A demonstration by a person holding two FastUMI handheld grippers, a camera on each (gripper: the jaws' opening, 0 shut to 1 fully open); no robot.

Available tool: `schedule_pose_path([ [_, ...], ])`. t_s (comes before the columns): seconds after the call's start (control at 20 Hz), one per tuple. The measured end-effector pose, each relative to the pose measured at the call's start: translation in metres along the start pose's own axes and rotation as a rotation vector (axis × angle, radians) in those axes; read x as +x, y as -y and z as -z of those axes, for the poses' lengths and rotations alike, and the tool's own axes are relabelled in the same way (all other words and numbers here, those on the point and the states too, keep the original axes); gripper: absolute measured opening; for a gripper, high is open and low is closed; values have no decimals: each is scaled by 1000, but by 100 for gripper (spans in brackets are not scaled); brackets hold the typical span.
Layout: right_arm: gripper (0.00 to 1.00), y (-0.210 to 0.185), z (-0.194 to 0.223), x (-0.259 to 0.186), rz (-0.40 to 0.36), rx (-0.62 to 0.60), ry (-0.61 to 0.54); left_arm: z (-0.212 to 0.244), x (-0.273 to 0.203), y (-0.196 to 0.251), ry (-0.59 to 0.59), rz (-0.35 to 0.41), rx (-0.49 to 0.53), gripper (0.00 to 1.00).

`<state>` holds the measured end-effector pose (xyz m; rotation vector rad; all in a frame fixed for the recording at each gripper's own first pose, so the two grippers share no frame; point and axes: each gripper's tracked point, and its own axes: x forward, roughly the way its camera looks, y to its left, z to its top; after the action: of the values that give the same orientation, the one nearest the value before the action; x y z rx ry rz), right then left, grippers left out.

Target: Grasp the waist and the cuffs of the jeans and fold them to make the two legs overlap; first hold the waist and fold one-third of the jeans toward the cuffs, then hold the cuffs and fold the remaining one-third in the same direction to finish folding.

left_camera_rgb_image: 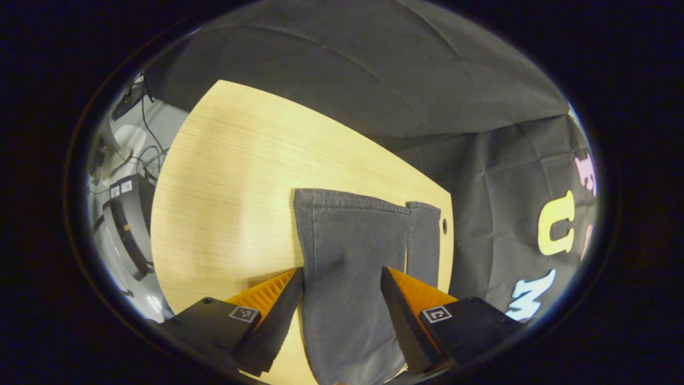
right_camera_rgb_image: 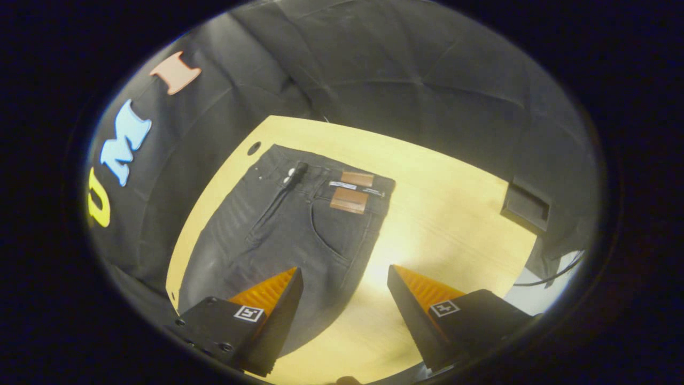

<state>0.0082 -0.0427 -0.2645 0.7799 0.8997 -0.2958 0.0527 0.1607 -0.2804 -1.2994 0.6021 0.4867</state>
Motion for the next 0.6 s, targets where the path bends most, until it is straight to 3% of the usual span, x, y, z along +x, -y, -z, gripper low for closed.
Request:
schedule_pose_path([
  [0.25,95,-2,6,21,-5,76,-24,4,11,14,-18,66,-24,92],
  [0.3,95,-5,7,25,-9,86,-28,6,11,13,-23,69,-23,84],
  [0.4,95,-19,4,31,-40,88,-23,8,13,13,-30,71,-28,92],
  [0.5,95,-32,1,39,-47,78,-23,10,17,15,-35,75,-30,82],
  [0.55,92,-37,0,43,-48,65,-26,10,18,15,-36,74,-29,88],
  [0.6,89,-40,2,47,-39,48,-32,12,21,13,-40,67,-29,78],
])
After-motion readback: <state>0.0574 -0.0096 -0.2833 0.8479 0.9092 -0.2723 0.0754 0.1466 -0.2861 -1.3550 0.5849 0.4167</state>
